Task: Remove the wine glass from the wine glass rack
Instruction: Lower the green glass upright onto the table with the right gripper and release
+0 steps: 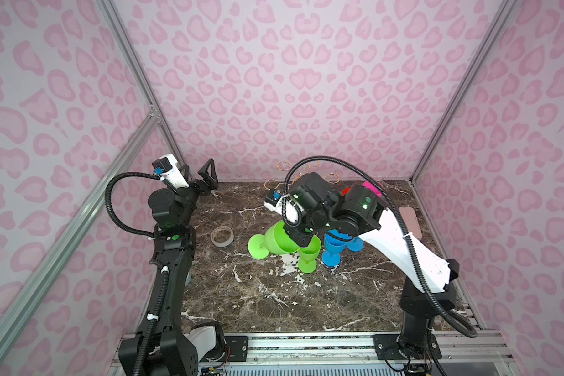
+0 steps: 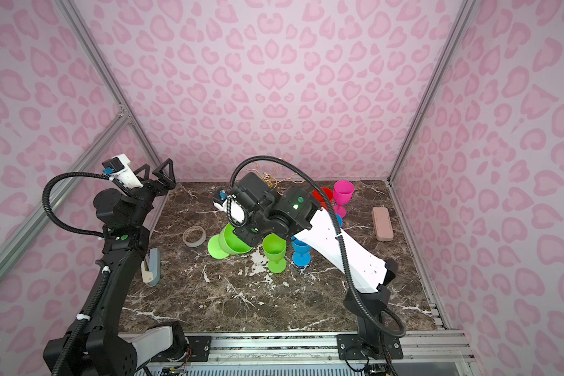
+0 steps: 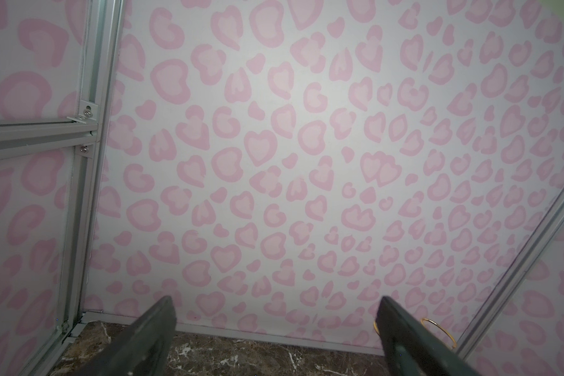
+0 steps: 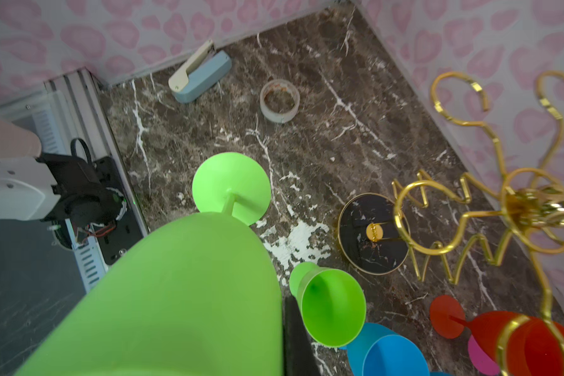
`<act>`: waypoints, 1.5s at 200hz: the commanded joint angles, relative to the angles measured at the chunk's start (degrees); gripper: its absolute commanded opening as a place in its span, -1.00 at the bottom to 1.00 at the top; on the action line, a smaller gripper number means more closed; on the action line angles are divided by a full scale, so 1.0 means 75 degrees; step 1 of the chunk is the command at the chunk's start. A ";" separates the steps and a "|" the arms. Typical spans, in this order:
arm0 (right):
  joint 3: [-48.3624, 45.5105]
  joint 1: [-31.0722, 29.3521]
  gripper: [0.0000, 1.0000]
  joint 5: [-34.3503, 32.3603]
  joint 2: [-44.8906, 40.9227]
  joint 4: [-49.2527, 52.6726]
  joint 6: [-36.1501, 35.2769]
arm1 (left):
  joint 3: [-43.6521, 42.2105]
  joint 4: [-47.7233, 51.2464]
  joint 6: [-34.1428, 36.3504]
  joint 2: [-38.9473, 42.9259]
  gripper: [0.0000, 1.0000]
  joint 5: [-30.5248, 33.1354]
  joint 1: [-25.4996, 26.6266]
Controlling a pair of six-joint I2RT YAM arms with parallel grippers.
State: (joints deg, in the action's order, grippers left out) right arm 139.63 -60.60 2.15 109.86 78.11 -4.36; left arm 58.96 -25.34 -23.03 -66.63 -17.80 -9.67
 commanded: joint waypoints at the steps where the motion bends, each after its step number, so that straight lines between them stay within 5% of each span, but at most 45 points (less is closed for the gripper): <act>1: -0.0074 -0.0053 -1.00 -0.0113 0.0353 0.0877 -0.0145 | -0.0010 -0.0351 0.0382 -0.0010 0.94 -0.0143 -0.0023; 185: 0.0141 0.0486 -0.99 0.0142 0.3123 0.0812 -0.0389 | -0.0127 -0.0289 0.0776 -0.0210 0.94 -0.0354 -0.0105; 250: 0.0324 0.0545 -0.48 0.0225 0.3195 0.0789 -0.0379 | -0.0168 -0.0289 0.0761 -0.0244 0.94 -0.0392 -0.0120; 300: 0.0622 0.0589 -0.32 0.0439 0.2637 0.0703 -0.0313 | -0.0208 -0.0289 0.0791 -0.0204 0.94 -0.0357 -0.0128</act>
State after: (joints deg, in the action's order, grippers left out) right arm 143.41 -56.34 4.27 132.07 83.74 -7.20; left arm 57.74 -25.39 -17.76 -68.40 -20.16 -10.55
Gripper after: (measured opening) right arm 0.322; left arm 0.973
